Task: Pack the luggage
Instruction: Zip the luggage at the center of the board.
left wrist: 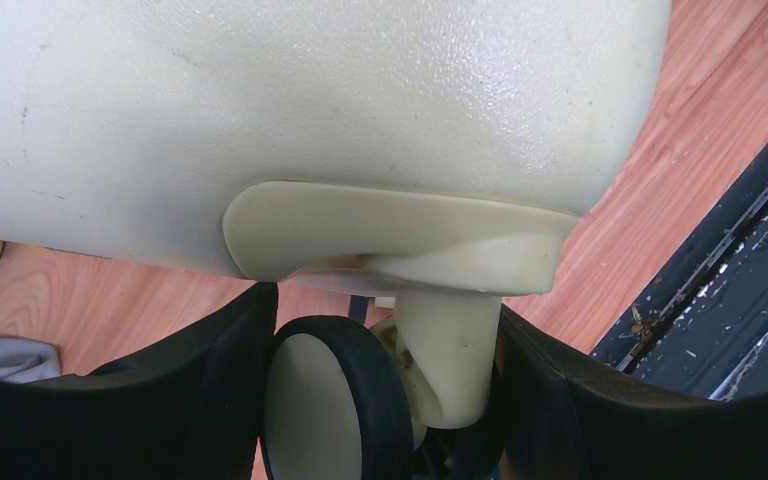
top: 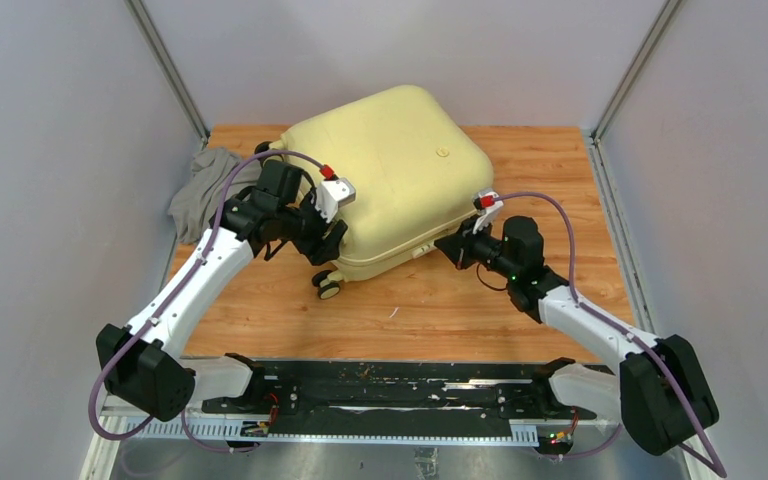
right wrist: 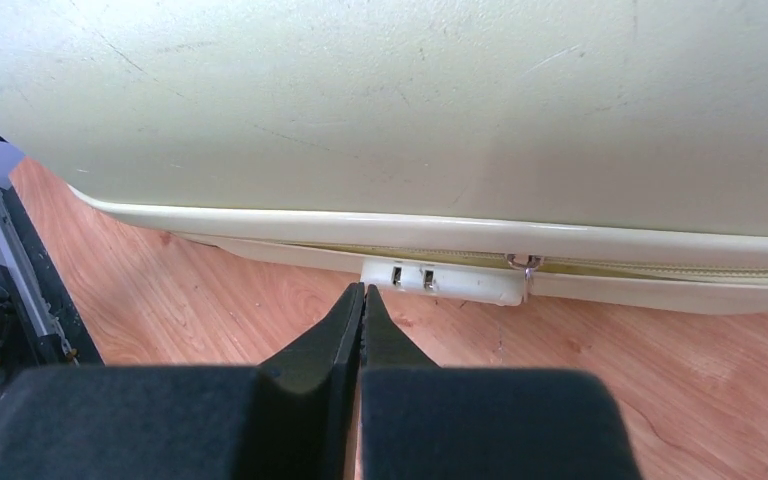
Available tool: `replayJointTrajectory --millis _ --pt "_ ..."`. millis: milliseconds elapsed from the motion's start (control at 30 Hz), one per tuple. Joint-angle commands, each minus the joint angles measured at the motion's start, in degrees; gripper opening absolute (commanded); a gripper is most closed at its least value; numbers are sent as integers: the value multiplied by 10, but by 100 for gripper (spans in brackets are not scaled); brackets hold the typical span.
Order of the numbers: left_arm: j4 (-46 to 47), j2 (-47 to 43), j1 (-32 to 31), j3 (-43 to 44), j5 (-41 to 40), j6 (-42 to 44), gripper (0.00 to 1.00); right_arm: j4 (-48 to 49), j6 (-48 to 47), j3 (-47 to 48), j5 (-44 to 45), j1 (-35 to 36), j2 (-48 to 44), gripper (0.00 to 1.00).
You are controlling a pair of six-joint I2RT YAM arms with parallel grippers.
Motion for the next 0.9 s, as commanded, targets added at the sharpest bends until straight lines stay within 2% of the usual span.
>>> replayJointTrajectory --millis 0,67,167,200,267,433,500,700,867 --pt "82 -18 -12 18 67 -7 0 -11 1 7 -6 -3 7 0" --pt "75 -18 -12 22 65 -4 0 -59 -19 20 29 -10 -6 3" --pt "71 -21 -12 25 65 -2 0 -93 -28 18 51 -43 -36 35" --pt "71 -22 -11 24 67 -1 0 -94 -31 14 52 -53 -42 41" --pt "71 -19 -12 25 69 -3 0 -91 -38 12 48 -61 -41 46" --pt "72 -16 -12 28 69 -5 0 -56 -36 26 0 -62 11 48" --pt "71 -16 -12 28 68 -4 0 -41 -32 34 -16 -60 31 53" --pt "72 -14 -12 31 69 -6 0 -38 -47 54 25 -46 65 54" --pt "71 -13 -12 32 69 -9 0 -13 -53 58 61 -41 91 44"
